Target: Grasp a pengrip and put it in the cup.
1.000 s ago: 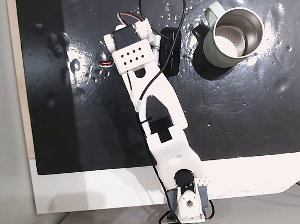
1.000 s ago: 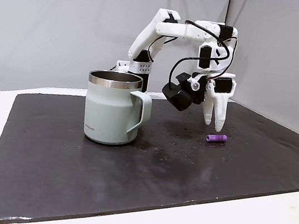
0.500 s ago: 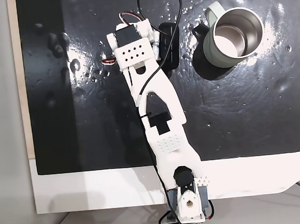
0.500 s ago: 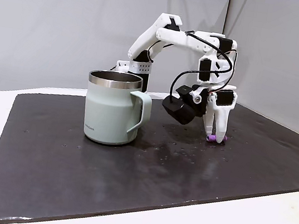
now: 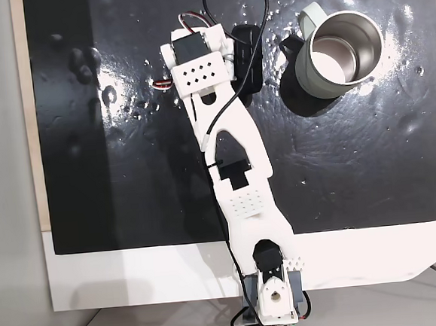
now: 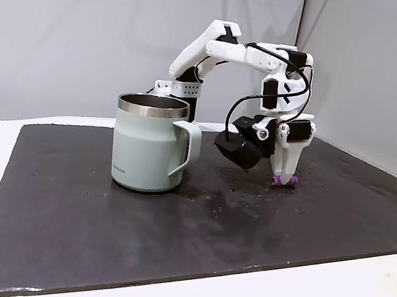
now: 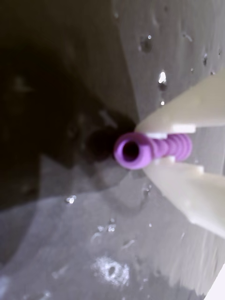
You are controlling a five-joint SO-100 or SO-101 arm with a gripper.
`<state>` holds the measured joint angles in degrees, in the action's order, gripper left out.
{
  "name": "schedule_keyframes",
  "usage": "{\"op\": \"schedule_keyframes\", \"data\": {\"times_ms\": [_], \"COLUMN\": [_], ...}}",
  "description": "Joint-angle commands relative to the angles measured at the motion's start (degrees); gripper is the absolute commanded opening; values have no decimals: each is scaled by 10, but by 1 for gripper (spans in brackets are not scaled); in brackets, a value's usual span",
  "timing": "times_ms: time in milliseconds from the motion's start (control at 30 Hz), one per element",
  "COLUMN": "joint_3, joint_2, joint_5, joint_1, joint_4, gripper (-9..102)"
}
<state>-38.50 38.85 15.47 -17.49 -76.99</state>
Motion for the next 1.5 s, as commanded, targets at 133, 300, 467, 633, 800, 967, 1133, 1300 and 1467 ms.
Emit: {"op": "schedule_keyframes", "data": {"times_ms": [133,300,467,633,800,967,1133,1300,1467], "joint_3": [84,128,87,87,59,3,4,-62,-83], "joint_2": [84,156,245,303,352,396,431,479,488], "joint_5": [-13,-33,-34,-49,-59,-69,-104,-106,-127], "joint_1": [23,3,-8,-3,4,52,108,166,233], "joint_4": [-56,-106,-119,-116,-120,-147,-180,-195,-196], "gripper": [0,0,0,0,0,0,0,0,0]}}
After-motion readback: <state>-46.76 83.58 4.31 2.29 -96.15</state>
